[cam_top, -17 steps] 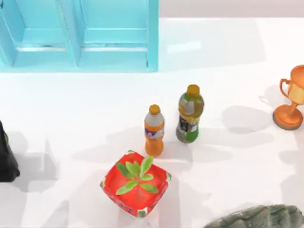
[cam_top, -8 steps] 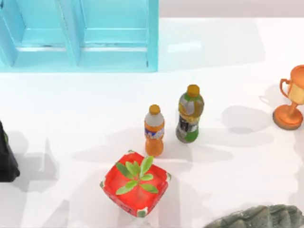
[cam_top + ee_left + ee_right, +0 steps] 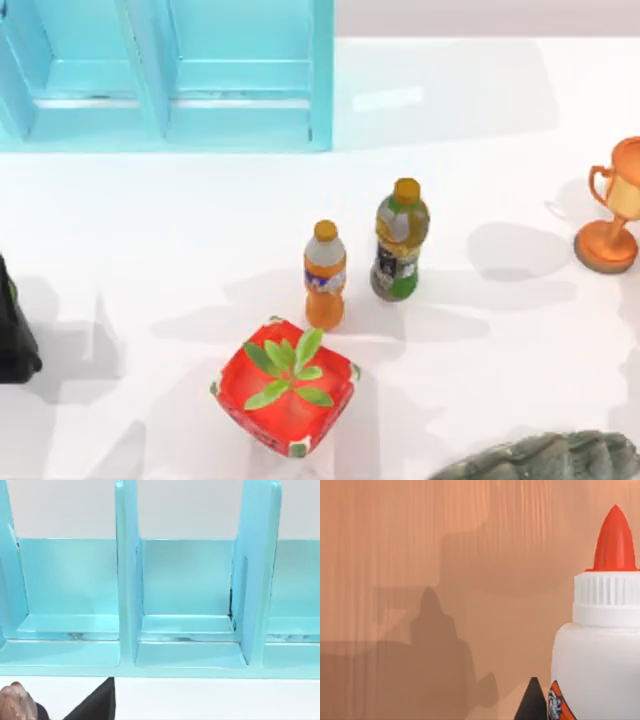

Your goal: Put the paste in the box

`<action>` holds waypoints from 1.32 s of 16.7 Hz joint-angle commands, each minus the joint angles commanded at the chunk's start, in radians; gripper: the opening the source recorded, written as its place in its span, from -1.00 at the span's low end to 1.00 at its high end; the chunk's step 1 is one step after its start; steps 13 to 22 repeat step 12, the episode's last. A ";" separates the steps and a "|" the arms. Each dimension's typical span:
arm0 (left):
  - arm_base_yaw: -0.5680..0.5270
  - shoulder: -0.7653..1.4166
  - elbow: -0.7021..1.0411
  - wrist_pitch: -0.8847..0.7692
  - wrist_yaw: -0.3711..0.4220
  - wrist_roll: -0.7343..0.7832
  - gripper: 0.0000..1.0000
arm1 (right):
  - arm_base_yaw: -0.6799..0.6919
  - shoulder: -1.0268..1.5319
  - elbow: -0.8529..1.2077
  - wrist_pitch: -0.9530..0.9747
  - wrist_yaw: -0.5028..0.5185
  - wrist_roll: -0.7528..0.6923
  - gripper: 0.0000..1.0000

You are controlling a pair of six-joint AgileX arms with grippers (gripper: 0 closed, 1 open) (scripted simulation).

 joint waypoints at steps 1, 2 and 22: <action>0.000 0.000 0.000 0.000 0.000 0.000 1.00 | 0.000 0.000 0.000 0.000 0.000 0.000 0.21; 0.000 0.000 0.000 0.000 0.000 0.000 1.00 | 0.000 0.000 0.000 0.000 0.000 0.000 0.36; 0.000 0.000 0.000 0.000 0.000 0.000 1.00 | 0.000 0.000 0.000 0.000 0.000 0.000 1.00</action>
